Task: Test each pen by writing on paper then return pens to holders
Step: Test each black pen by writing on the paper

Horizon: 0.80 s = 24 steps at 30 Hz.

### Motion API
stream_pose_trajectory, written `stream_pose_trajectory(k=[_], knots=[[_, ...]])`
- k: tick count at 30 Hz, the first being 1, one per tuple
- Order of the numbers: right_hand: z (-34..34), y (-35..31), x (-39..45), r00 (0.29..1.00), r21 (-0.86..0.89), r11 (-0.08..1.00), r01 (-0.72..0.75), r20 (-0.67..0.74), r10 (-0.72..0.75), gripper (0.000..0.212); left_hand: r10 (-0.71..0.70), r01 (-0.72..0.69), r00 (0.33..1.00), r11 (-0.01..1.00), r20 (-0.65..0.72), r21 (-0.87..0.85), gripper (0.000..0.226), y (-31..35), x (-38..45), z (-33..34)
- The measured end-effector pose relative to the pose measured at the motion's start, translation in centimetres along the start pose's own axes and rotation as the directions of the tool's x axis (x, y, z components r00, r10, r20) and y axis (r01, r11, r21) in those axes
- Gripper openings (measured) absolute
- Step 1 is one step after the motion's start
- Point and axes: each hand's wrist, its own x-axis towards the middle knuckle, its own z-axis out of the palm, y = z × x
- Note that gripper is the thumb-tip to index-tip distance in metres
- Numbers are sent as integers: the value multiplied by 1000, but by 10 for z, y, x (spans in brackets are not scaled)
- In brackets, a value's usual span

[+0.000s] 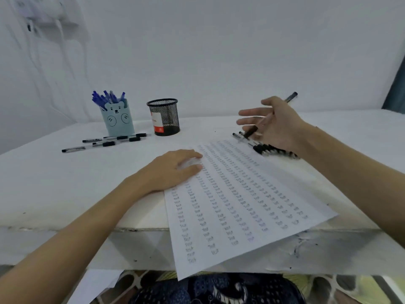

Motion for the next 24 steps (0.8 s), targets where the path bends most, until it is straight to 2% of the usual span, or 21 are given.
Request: stream_pose_trajectory(k=[2, 4, 5, 7, 8, 10, 13, 16, 20, 24], knots=[[-4, 1, 1, 999, -74, 996, -47, 21, 49, 64, -25, 24, 1000, 999, 14, 47, 48, -8, -4, -5], [-3, 4, 2, 997, -205, 977, -63, 34, 71, 71, -78, 74, 996, 992, 33, 106, 61, -18, -11, -14], [0, 7, 2, 996, -304, 951, -50, 49, 68, 66, -107, 101, 994, 985, 33, 137, 71, -23, -14, -19], [11, 15, 1, 998, -433, 901, 10, 56, 16, 39, -162, 153, 986, 969, 29, 193, 77, -31, -20, -29], [17, 18, 3, 999, -439, 898, 34, 28, -24, 26, -186, 177, 982, 961, 22, 211, 74, -34, -23, -32], [27, 25, 9, 994, -419, 904, 82, -26, -102, 23, -205, 200, 979, 959, 1, 200, 69, -35, -25, -36], [41, 31, 13, 994, -455, 884, 112, 65, -93, 27, -167, 168, 986, 981, -14, 97, 61, -25, -23, -34], [53, 39, 14, 987, -563, 812, 155, 127, -101, 31, -90, 89, 995, 995, 31, 46, 51, -7, -11, -24], [58, 53, 22, 970, -595, 767, 241, 133, -201, 44, -6, 2, 997, 999, 80, 47, 63, 8, 8, -8], [54, 64, 30, 938, -690, 666, 283, 54, -343, 40, 61, -64, 997, 996, 44, 66, 77, -1, 18, 8]])
